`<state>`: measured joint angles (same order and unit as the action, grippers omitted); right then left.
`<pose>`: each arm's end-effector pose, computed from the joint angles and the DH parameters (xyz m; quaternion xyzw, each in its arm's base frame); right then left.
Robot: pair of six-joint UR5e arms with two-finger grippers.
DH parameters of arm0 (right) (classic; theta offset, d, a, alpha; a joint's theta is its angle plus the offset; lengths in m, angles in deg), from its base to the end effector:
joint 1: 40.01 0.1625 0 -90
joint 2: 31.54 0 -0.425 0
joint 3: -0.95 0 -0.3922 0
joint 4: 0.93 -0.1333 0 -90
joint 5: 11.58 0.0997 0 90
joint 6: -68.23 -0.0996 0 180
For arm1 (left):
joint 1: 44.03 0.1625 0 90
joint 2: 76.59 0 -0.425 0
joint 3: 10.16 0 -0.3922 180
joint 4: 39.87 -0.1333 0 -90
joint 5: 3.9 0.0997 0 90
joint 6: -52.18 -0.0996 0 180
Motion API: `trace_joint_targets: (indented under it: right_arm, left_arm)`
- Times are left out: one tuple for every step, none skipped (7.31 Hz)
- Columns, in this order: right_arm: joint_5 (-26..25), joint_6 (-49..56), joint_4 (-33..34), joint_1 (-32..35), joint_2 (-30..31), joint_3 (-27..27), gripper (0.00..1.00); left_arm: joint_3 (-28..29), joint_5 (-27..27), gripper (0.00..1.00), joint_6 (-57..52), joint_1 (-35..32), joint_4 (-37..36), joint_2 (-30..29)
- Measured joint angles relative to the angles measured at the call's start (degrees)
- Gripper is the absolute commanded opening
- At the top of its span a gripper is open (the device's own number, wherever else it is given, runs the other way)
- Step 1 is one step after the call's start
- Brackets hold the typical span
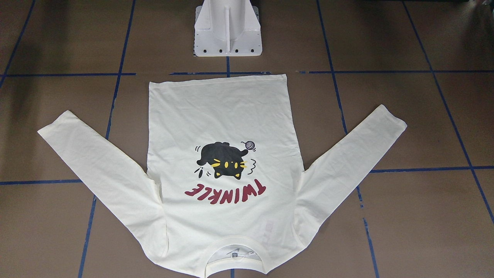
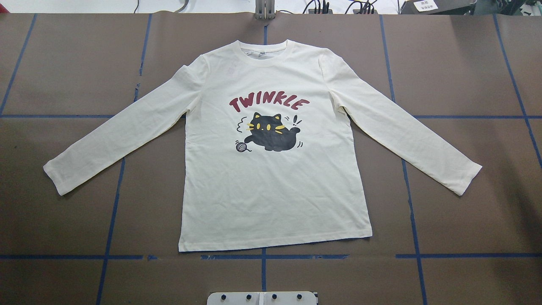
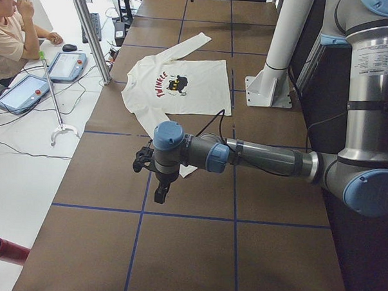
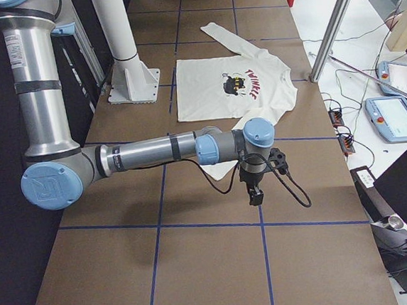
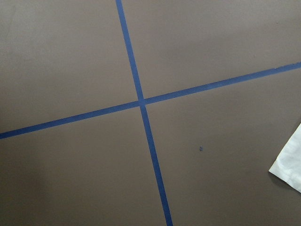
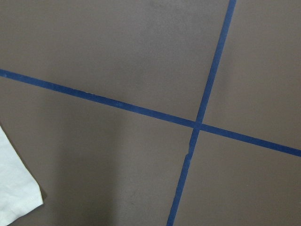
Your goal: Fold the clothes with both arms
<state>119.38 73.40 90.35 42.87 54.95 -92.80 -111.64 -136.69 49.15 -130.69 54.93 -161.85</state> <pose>0.0028 -0.5265 0.6016 0.0429 -0.3502 -0.1183 0.9282 -0.0383 -0.4697 0.5917 0.0926 0.3632 0.0881 0.9229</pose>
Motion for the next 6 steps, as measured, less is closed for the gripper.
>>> trace_joint_targets:
  right_arm:
    - [0.1,0.0,0.0,0.0,0.1,0.0,1.0]
    - [0.3,-0.1,0.0,0.0,0.2,0.1,1.0]
    - [0.9,-0.1,-0.1,0.0,0.2,0.3,1.0]
    - [2.3,-0.1,-0.1,0.0,0.2,0.3,1.0]
    - [4.0,-0.1,-0.1,-0.2,0.2,0.4,1.0]
    - [5.4,-0.1,-0.4,-0.3,0.2,0.5,1.0]
  left_arm:
    - [-0.3,0.0,1.0,0.0,0.0,-0.1,0.0]
    - [-0.8,0.1,1.0,0.0,0.0,-0.5,-0.1]
    - [-0.9,0.0,1.0,0.1,0.0,-0.6,0.1]
    - [-0.8,-0.6,1.0,0.3,0.0,-0.7,0.2]
    - [-0.8,-1.2,1.0,0.5,0.1,-0.8,0.1]
    - [-0.9,-1.5,1.0,0.7,0.1,-0.8,0.0]
